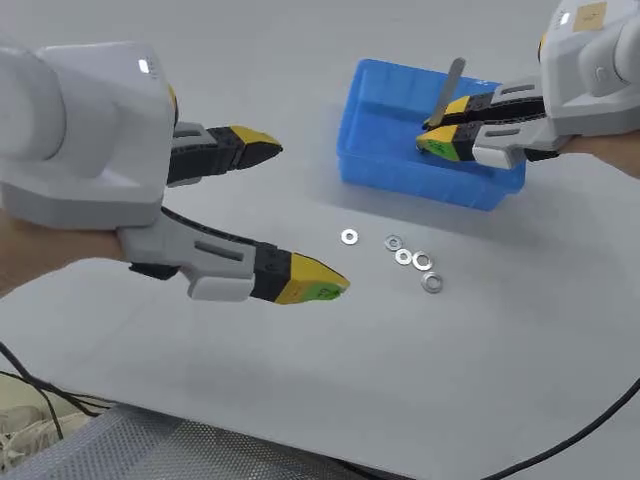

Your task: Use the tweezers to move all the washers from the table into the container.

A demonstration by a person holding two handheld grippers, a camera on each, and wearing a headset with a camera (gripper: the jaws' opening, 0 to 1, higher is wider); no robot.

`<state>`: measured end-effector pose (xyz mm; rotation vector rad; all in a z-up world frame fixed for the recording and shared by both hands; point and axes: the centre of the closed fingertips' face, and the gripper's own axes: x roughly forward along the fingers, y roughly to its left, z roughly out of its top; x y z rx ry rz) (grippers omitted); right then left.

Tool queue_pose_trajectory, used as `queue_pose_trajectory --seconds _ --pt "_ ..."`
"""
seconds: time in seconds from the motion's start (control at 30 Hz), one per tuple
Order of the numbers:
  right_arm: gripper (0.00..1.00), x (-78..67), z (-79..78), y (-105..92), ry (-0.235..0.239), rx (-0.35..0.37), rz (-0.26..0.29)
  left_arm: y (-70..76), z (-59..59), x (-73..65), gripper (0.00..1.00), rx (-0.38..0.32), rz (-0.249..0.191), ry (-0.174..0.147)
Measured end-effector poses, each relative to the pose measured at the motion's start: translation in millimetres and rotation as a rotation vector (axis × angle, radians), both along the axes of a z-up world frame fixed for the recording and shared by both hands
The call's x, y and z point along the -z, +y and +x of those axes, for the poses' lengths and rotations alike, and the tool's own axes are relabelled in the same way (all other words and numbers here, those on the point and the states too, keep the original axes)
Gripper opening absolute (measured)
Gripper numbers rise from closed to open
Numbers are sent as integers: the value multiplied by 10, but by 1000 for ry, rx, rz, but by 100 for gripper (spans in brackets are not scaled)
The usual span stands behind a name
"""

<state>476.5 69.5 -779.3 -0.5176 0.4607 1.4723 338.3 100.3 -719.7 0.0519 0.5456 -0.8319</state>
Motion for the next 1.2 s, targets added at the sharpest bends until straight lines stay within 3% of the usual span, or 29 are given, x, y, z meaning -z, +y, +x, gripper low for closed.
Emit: queue_pose_trajectory --seconds 0.13,0.23,0.33,0.37,0.4,0.43,0.47,0.5,0.63,0.73,0.8,0.93,1.07,1.2 --pt "10 -1 25 -1 2 7 4 -14 65 -28 89 12 -11 -4" --pt "11 3 35 -1 5 8 5 -69 235 -142 90 35 -16 -51" --pt "11 4 41 3 5 7 5 -70 491 -248 92 39 -30 -91" --pt "11 3 43 5 4 8 6 -79 604 -279 92 56 -12 -121" --pt "11 1 40 7 3 7 8 -85 663 -266 88 95 26 -140" --pt "11 -1 35 10 3 6 10 -91 809 -295 81 97 20 -181" --pt "11 -1 33 11 3 6 11 -104 885 -311 73 98 8 -195" --pt "11 -2 33 12 4 8 12 -158 933 -304 66 123 -23 -173" --pt "11 -1 30 19 8 12 17 -275 1129 -230 66 147 -35 -152" --pt "11 0 29 14 9 15 18 -362 1231 -198 62 167 -44 -154" --pt "11 0 26 11 10 15 19 -405 1335 -196 55 182 -57 -175" --pt "11 1 31 9 11 14 20 -495 1441 -178 43 214 -57 -156" --pt "11 1 43 18 11 11 18 -559 1438 -162 29 255 -50 -139" --pt "11 -2 34 18 12 9 19 -556 1515 -176 25 243 -65 -139"
